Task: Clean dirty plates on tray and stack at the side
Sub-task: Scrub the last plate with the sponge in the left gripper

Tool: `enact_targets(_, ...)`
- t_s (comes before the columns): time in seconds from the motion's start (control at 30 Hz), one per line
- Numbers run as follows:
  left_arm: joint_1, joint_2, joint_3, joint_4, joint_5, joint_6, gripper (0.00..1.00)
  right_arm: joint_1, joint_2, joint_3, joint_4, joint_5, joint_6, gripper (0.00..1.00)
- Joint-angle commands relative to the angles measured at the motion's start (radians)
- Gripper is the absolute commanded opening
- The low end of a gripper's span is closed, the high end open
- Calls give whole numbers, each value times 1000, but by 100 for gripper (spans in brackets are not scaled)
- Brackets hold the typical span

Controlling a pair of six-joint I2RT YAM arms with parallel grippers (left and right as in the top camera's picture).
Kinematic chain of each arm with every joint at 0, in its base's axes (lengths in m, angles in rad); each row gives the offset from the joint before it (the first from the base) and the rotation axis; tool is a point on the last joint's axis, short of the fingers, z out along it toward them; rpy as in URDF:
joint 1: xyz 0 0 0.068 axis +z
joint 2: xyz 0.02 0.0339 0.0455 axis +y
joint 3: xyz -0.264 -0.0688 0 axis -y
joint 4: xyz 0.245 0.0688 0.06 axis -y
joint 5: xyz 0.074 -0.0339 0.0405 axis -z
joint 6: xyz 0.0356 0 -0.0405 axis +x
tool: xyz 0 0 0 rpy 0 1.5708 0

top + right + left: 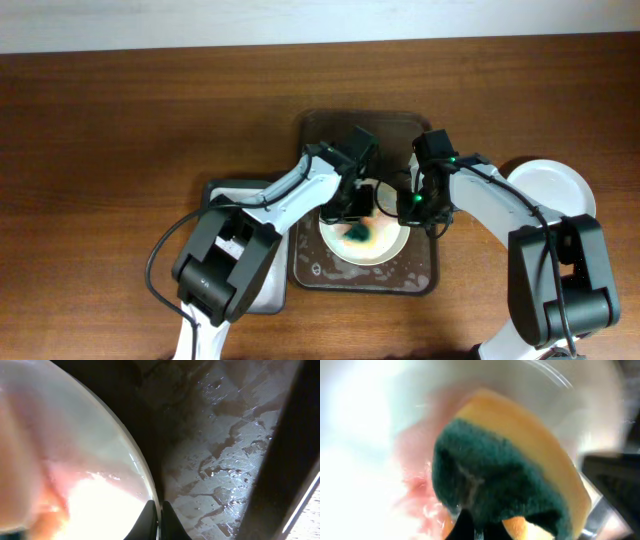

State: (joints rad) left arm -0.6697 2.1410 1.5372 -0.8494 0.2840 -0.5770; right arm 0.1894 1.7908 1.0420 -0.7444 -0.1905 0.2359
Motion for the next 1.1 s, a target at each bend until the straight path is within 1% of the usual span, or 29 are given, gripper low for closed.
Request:
enact_targets(0.0,62,58,4,-172,-520,-14,0,-8,11,-10,-3,45,42,4)
enact_targets(0.03,69,58,27,-203,-549,-12,0,-8,11,-10,-3,45,52,4)
enact_targets(0.1,70,58,62,-218,-527,-6,0,-8,11,-10,0,45,58,4)
enact_targets(0.13,68,58,71,-204,-455,-6,0,-8,11,-10,0,45,58,4)
enact_targets(0.2,66,58,69,-104,-171,-6,0,-8,11,-10,0,44,58,4)
enact_targets(0.3,53,58,68,34,99,-6,0,-8,11,-10,2,44,57,4)
enact_targets(0.33,38,58,68,81,172,-6,0,-7,11,-10,4,44,55,4)
enact_targets(0.4,5,58,68,122,203,-6,0,-7,11,-10,3,44,49,4)
enact_targets(0.5,-60,59,68,164,203,-6,0,-7,11,-10,0,44,50,4)
enact_targets(0.57,-87,61,68,167,203,-6,0,-7,11,-10,-1,44,50,4)
enact_targets(0.6,-90,64,68,140,201,-6,0,-7,11,-10,-1,44,50,4)
enact_targets(0.67,-77,64,68,60,153,-7,0,-7,11,-10,-3,44,50,4)
enact_targets(0.73,-57,64,68,-22,55,-7,0,-8,11,-10,-3,44,50,4)
enact_targets(0.8,-24,63,68,-96,-87,-6,0,-8,11,-10,-3,44,50,4)
enact_targets(0.83,7,63,69,-142,-180,-6,0,-8,11,-10,-3,44,50,4)
enact_targets(0.93,78,61,81,-201,-386,-6,0,-8,11,-10,-4,44,50,4)
enact_targets(1.0,84,61,113,-223,-448,-6,0,-8,11,-10,-5,44,50,4)
enact_targets(1.07,76,60,224,-327,-491,-5,0,-8,11,-10,-11,45,49,4)
